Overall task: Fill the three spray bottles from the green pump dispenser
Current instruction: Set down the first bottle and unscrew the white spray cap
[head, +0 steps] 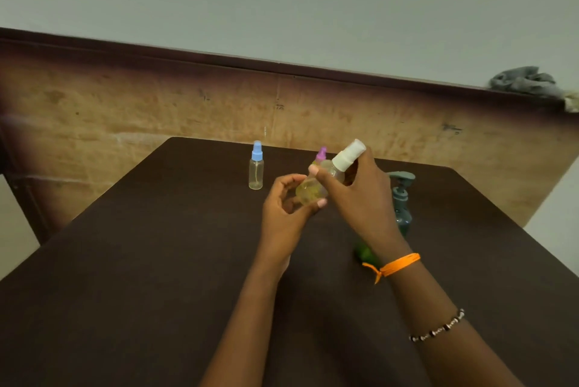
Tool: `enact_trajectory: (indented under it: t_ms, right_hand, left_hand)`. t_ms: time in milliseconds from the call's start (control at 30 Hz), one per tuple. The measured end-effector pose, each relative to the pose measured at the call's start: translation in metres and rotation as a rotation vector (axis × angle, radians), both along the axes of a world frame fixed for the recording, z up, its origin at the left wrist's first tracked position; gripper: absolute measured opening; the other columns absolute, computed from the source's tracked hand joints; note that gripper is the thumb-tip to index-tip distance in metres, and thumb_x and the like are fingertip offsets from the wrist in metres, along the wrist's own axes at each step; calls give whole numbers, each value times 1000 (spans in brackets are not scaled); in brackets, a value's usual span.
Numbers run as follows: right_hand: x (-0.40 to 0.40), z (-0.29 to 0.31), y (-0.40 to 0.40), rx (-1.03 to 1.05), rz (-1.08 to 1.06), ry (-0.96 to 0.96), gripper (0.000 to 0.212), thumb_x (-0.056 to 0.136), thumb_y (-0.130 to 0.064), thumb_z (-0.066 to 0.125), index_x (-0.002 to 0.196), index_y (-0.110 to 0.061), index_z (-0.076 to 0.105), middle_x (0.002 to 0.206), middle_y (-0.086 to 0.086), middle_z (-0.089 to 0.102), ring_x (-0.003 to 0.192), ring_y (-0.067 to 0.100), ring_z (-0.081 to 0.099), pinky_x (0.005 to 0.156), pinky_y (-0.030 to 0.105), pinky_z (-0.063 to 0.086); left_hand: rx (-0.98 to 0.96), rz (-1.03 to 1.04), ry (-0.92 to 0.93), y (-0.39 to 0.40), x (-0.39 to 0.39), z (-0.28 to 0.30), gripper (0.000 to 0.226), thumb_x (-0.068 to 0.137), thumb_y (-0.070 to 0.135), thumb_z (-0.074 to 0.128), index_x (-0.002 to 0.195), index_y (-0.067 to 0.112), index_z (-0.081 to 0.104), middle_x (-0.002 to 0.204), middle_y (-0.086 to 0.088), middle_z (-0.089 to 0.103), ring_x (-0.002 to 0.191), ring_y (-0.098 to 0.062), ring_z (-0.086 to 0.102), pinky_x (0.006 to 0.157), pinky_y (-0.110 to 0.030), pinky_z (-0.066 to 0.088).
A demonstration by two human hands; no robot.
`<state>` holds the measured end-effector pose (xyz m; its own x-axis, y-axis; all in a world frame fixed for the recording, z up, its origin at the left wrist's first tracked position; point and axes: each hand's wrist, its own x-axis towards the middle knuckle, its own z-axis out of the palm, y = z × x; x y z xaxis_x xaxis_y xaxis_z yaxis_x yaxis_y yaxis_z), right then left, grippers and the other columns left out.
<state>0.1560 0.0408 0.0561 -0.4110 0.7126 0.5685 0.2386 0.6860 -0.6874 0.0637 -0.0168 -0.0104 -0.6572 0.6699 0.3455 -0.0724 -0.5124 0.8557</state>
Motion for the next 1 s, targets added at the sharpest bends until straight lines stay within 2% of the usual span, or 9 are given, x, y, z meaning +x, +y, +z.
enact_trajectory:
  t_ms: [67, 267, 433, 567, 700, 767, 833, 900, 1000]
  right_hand:
    - [16, 8, -1, 48, -43, -34, 35, 83, -51, 63, 86, -19, 50, 71, -11, 54, 65, 4, 51, 53, 14, 35]
    - [47, 21, 2, 71, -146, -227, 54, 84, -56, 58, 49, -18, 42, 47, -5, 41, 47, 10, 39, 47, 27, 23]
    - [46, 18, 11, 26, -140, -185, 58, 87, -44, 59, 45, -15, 31, 41, -3, 35, 40, 12, 32, 45, 29, 21]
    - [43, 16, 18, 5, -13, -210, 56, 89, -40, 59, 46, -14, 33, 35, -6, 31, 38, 9, 30, 43, 26, 21]
    - [50, 26, 24, -91, 369, -319, 56, 91, -40, 57, 65, 10, 51, 58, 11, 42, 55, 18, 35, 54, 32, 28]
    - [56, 35, 24, -84, 456, -394, 45, 90, -40, 58, 74, 2, 59, 66, 15, 48, 61, 19, 41, 59, 32, 32]
    - [60, 45, 25, -2, 432, -403, 29, 87, -39, 62, 81, -11, 65, 69, 16, 55, 63, 14, 46, 61, 31, 36]
    - [61, 52, 25, 62, 364, -391, 29, 84, -41, 65, 83, -12, 67, 63, 9, 56, 55, 4, 46, 55, 24, 37]
    - [59, 55, 24, 100, 256, -389, 37, 85, -41, 64, 72, -6, 62, 52, -2, 53, 41, 0, 46, 43, 10, 31]
  left_hand:
    - [29, -42, -57, -1, 15, -1, 43, 68, 0, 74, 104, 17, 58, 112, -7, 63, 98, -11, 64, 74, -22, 52]
    - [68, -158, -225, -1, 40, -12, 48, 59, 7, 82, 102, 14, 62, 100, -1, 71, 96, -15, 66, 83, -28, 54]
    - [39, -235, -231, -2, 46, -14, 32, 68, 26, 67, 96, 9, 66, 83, -4, 73, 72, -15, 70, 64, -21, 55]
    - [-3, -294, -226, -4, 49, -14, 55, 48, 58, 79, 77, 11, 73, 69, -7, 71, 58, -13, 68, 55, -19, 54]
    - [-45, -384, -463, -9, 50, -11, 46, 74, 47, 53, 89, 4, 61, 60, -5, 65, 43, -7, 59, 41, -13, 48]
    - [-5, -383, -539, -10, 49, -11, 42, 73, 45, 58, 91, 7, 60, 68, -6, 64, 47, -6, 60, 42, -13, 48]
    - [103, -316, -481, -8, 44, -12, 55, 53, 46, 82, 90, 11, 62, 79, -4, 69, 62, -7, 65, 54, -15, 52]
    - [172, -237, -390, -6, 39, -14, 68, 35, 40, 92, 90, 14, 63, 87, 1, 72, 80, -9, 67, 65, -18, 54]
    - [162, -204, -303, -3, 37, -18, 64, 39, 21, 91, 97, 17, 65, 94, 4, 72, 92, -9, 66, 73, -18, 53]
